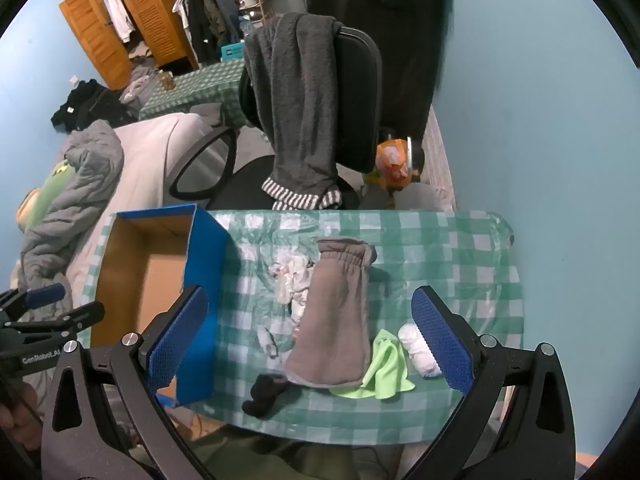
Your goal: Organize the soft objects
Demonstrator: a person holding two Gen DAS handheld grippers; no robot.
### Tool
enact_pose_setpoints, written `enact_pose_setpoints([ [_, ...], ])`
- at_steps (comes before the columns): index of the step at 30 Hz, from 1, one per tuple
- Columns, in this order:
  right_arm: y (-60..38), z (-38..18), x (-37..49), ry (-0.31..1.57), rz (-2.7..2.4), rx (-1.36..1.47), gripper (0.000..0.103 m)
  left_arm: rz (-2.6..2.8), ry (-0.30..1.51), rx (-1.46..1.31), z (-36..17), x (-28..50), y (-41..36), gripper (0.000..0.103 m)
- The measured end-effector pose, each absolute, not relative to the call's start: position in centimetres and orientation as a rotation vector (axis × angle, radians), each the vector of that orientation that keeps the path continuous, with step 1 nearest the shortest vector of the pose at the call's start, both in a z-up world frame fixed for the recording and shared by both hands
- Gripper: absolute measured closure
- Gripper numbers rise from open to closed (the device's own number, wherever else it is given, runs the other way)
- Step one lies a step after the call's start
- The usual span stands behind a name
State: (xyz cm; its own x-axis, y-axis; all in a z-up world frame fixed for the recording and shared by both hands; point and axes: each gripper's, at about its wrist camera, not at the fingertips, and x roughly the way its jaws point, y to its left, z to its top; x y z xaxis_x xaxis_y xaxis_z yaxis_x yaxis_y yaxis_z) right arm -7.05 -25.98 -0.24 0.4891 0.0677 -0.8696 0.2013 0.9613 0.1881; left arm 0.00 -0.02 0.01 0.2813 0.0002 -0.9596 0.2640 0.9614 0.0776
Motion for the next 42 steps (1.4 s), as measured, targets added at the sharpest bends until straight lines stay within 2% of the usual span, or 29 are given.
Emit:
enact_pose_setpoints([
  [42,-26.1,-0.4,-7.2,1.06,-0.071,0.294,0.002,-0.186,1.287,0.255,-0.4,-0.8,-0.3,0.021],
])
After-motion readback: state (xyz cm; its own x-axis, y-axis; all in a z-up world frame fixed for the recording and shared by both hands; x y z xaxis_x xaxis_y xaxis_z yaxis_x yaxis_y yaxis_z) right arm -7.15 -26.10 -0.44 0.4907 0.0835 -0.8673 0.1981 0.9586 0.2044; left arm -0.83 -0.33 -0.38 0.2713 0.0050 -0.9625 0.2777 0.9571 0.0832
